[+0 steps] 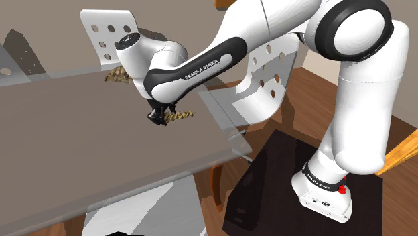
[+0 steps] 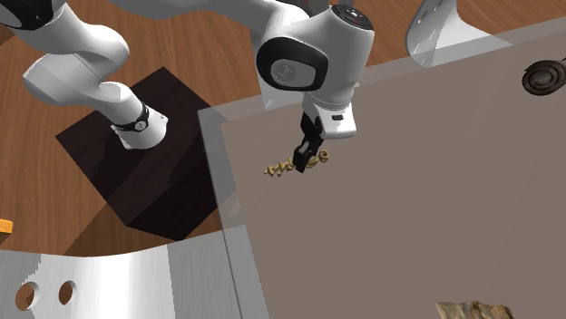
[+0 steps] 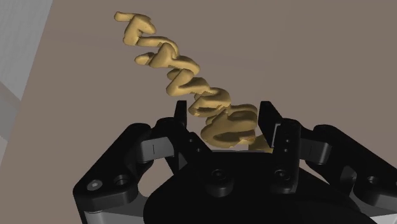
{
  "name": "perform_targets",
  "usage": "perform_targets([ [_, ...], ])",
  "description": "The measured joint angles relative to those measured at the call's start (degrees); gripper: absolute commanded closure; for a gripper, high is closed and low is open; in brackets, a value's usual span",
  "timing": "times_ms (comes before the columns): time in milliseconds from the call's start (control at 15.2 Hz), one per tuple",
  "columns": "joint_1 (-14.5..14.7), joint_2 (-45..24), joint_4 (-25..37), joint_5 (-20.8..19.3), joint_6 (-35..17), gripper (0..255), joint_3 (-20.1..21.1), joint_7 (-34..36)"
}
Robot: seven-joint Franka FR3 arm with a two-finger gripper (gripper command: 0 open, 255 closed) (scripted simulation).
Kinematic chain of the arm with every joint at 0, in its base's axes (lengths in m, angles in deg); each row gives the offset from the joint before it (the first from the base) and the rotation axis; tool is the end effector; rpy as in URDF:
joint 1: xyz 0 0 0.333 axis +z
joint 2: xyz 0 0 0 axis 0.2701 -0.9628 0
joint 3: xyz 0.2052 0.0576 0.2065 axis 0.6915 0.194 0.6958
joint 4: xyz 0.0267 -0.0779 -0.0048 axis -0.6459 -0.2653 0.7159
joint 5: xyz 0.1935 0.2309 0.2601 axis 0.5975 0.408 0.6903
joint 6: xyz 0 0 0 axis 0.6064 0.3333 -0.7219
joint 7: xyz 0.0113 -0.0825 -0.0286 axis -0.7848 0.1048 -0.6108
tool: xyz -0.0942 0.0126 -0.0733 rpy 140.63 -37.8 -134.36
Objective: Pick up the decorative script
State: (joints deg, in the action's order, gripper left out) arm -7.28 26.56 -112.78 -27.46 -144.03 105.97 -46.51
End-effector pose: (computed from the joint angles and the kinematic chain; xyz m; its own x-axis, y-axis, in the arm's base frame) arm 0.5751 0.2672 0.3561 0.9859 0.1663 0.0201 0.1556 -0.9537 0.2573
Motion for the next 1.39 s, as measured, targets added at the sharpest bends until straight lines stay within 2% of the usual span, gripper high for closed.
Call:
perform_targets([
  [462,0.0,0.1,0.2,0.1,0.3,255,0.0,-0.1],
  [1386,0.1,2.8,6.9,2.0,9.0,255,0.6,-3.1],
])
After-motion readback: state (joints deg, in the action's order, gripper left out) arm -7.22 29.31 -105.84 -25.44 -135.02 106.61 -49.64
